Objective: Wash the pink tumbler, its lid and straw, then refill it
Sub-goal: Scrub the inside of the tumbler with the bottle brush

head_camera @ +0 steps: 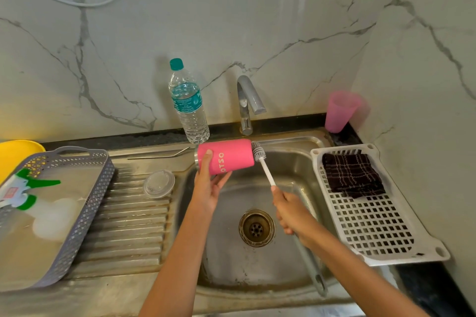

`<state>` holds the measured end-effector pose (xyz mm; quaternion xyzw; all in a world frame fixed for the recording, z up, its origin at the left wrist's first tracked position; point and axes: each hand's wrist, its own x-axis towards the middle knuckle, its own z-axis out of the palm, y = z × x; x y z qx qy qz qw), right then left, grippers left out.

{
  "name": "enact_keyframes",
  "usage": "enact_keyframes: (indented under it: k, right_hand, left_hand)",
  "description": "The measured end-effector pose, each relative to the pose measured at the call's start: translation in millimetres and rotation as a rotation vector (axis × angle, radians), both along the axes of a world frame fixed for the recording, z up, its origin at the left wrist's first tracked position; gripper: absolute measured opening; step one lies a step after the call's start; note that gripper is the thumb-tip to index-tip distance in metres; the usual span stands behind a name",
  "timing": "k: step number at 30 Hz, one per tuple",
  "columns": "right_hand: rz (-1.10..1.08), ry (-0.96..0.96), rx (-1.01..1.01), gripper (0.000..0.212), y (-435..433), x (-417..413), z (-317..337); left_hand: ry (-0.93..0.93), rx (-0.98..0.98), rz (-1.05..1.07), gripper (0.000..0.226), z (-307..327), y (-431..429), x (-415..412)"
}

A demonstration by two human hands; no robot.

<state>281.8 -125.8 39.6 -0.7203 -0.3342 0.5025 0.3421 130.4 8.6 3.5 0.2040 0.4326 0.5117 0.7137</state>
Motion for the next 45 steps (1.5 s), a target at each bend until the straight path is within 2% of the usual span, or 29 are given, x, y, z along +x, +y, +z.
enact_keyframes:
  k: [2,7,9,13,16,19,23,29,32,36,41,45]
  right_hand:
    - [-0.028,0.016,0.009,0.04,9,5,2]
    - [0.023,0.034,-0.028,0.039,-4,-7,-2]
    - [0.023,0.056,-0.047,0.038,-10,-6,-5]
    - [-0.07,0.116,-0.046,0.037,4,5,-5]
    - [-0.068,0.112,-0.058,0.037,5,3,-7]
    - [-0.016,0.116,-0.092,0.037,-8,-2,-13]
    - [-0.046,0.145,-0.082,0.036,-7,9,-15]
    - [-0.009,0.125,-0.124,0.037,-17,3,-17]
    - [-0.002,0.175,-0.131,0.036,-21,3,-15]
    - [-0.071,0.212,-0.103,0.037,-4,7,-13]
    - [0.007,0.224,-0.125,0.037,-15,2,-9]
    - [-0.042,0.219,-0.119,0.038,-9,12,-12]
  left_hand:
    - [0.01,0.005,-0.014,0.07,1,-1,2]
    - [0.001,-0.014,0.105,0.046,7,8,3]
    - [0.032,-0.02,0.075,0.042,7,10,0]
    - [0.152,0.021,-0.063,0.07,7,5,4]
    - [0.213,0.048,-0.022,0.067,11,7,10]
    - [0.273,0.062,0.008,0.076,16,13,5]
    - [0.409,0.146,-0.152,0.073,16,8,6]
    - [0.526,0.284,-0.138,0.083,21,13,11]
    - [0.524,0.253,-0.13,0.081,24,11,4]
    - [0.531,0.312,-0.199,0.077,29,1,9]
    - [0.542,0.295,-0.076,0.077,36,10,7]
    - [0.569,0.305,-0.222,0.074,34,5,7]
